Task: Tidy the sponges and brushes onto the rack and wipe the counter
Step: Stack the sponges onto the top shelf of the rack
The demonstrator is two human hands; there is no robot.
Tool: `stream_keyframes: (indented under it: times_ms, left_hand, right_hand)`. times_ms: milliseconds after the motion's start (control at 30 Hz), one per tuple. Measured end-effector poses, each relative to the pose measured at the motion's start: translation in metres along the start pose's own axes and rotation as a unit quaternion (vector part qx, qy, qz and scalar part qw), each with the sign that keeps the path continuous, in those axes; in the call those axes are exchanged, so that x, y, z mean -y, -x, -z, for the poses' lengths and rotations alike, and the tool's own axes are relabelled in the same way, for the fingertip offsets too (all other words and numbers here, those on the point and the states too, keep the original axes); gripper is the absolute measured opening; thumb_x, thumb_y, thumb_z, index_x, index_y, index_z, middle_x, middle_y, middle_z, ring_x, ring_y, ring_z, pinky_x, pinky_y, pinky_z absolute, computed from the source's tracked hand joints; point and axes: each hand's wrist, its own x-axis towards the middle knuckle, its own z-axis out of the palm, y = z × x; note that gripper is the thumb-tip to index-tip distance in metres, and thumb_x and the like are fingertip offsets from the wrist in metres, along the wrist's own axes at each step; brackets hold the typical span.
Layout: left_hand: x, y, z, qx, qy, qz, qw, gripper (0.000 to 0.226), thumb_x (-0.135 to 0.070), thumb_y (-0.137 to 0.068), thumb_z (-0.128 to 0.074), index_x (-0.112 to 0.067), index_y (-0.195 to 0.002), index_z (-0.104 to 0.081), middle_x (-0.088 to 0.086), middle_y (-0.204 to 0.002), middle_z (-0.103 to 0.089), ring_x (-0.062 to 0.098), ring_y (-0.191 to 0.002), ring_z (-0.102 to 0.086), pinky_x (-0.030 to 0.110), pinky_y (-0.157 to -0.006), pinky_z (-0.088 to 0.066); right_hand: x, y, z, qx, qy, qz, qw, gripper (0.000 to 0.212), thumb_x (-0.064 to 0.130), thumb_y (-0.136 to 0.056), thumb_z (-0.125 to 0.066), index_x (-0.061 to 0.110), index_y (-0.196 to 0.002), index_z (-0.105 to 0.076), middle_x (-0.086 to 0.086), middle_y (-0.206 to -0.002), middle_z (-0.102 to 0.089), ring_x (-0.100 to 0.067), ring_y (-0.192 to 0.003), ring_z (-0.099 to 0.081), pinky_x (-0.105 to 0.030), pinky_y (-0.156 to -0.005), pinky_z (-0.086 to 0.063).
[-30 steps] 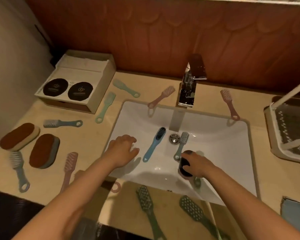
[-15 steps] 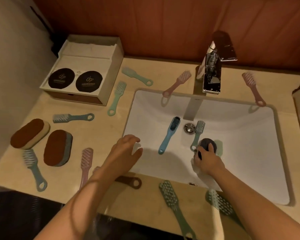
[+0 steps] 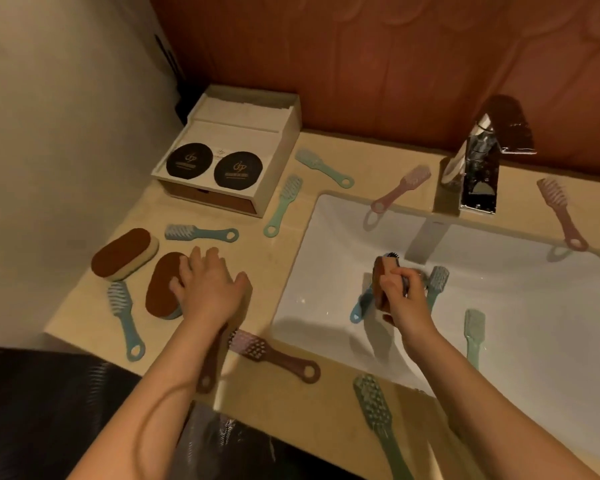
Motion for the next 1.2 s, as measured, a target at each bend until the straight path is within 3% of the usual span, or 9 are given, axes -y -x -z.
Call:
stream_keyframes:
  times_ms: [100,267,333,433,633,800,900,1067,1200]
  left_hand:
    - [0.018,-0.012,0.007,-0.031,0.008,0.046,0.998,0.067,-0.038,-0.089,-0.05,-0.011,-0.143,-0.021,0.015,-0.153,-0.02,0.034,-0.142,-0.012,0.053,-0.113,-0.016]
    - [0.047,-0.028,0.02,-0.018,0.012,0.1,0.995,0.088,-0.042,-0.086,-0.059,-0.013,-0.149,-0.006,0.016,-0.155,-0.015,0.037,-0.141,-0.015,0.054,-0.112,-0.018]
    - [0.056,-0.032,0.02,0.007,-0.003,0.111,0.994,0.095,-0.044,-0.082,-0.064,-0.014,-0.149,-0.004,0.017,-0.152,-0.024,0.039,-0.137,-0.026,0.053,-0.109,-0.025]
    - [0.065,-0.037,0.017,0.009,0.015,0.093,0.995,0.094,-0.034,-0.078,-0.071,-0.015,-0.147,-0.009,0.021,-0.139,-0.042,0.044,-0.121,-0.046,0.05,-0.095,-0.043]
    - [0.058,-0.039,0.027,-0.052,0.04,0.033,0.997,0.088,-0.025,-0.076,-0.075,-0.009,-0.144,-0.022,0.021,-0.135,-0.045,0.041,-0.12,-0.047,0.05,-0.094,-0.045]
    - [0.016,-0.022,0.036,-0.005,0.144,-0.052,0.988,0.09,-0.031,-0.073,-0.077,-0.007,-0.144,-0.027,0.015,-0.135,-0.046,0.032,-0.123,-0.046,0.041,-0.098,-0.042]
    - [-0.018,-0.005,0.04,0.08,0.322,-0.038,0.942,0.076,-0.023,-0.076,-0.075,-0.007,-0.14,-0.036,0.006,-0.121,-0.054,0.024,-0.109,-0.056,0.033,-0.086,-0.047]
    - [-0.069,0.029,0.029,0.26,0.522,-0.015,0.812,0.032,-0.014,-0.085,-0.064,-0.009,-0.116,-0.06,0.0,-0.093,-0.066,0.01,-0.08,-0.064,0.015,-0.056,-0.05]
    - [-0.1,0.046,0.012,0.335,0.563,0.006,0.755,0.01,-0.02,-0.088,-0.061,-0.016,-0.096,-0.064,0.0,-0.086,-0.067,0.007,-0.078,-0.065,0.019,-0.058,-0.051]
  right_hand:
    - [0.012,0.004,-0.016,0.036,-0.093,-0.065,0.993,0.025,0.028,-0.091,-0.056,0.027,-0.112,-0.044,0.002,-0.093,-0.052,-0.018,-0.079,-0.053,-0.032,-0.067,-0.046]
    - [0.027,0.007,-0.03,0.07,-0.131,-0.072,0.986,0.026,0.028,-0.087,-0.062,0.028,-0.109,-0.047,-0.008,-0.112,-0.057,-0.029,-0.099,-0.059,-0.039,-0.074,-0.049]
    - [0.033,0.01,-0.033,0.084,-0.172,-0.084,0.978,0.019,0.025,-0.088,-0.062,0.029,-0.101,-0.049,-0.013,-0.113,-0.059,-0.033,-0.099,-0.062,-0.03,-0.062,-0.052]
    - [0.04,0.016,-0.035,0.104,-0.216,-0.106,0.965,0.017,0.023,-0.091,-0.058,0.026,-0.103,-0.046,-0.011,-0.103,-0.062,-0.029,-0.08,-0.065,-0.019,-0.044,-0.047]
    - [0.043,0.024,-0.021,0.11,-0.262,-0.136,0.949,0.014,0.026,-0.098,-0.044,0.027,-0.111,-0.045,-0.008,-0.106,-0.066,-0.029,-0.079,-0.069,-0.022,-0.053,-0.054]
    - [0.045,0.029,-0.008,0.107,-0.304,-0.142,0.936,0.024,0.029,-0.099,-0.038,0.026,-0.119,-0.05,-0.008,-0.108,-0.068,-0.026,-0.085,-0.071,-0.028,-0.067,-0.057]
    - [0.049,0.034,-0.004,0.085,-0.316,-0.136,0.935,0.029,0.031,-0.099,-0.037,0.022,-0.12,-0.054,-0.001,-0.108,-0.066,-0.015,-0.094,-0.062,-0.029,-0.074,-0.048]
    - [0.055,0.046,0.001,0.083,-0.383,-0.112,0.913,0.022,0.017,-0.098,-0.038,0.025,-0.097,-0.058,0.004,-0.079,-0.071,-0.011,-0.069,-0.064,-0.024,-0.06,-0.048]
    - [0.052,0.057,0.017,0.097,-0.387,-0.06,0.915,0.031,0.008,-0.095,-0.04,0.018,-0.122,-0.052,-0.007,-0.108,-0.065,-0.017,-0.089,-0.064,-0.025,-0.068,-0.055]
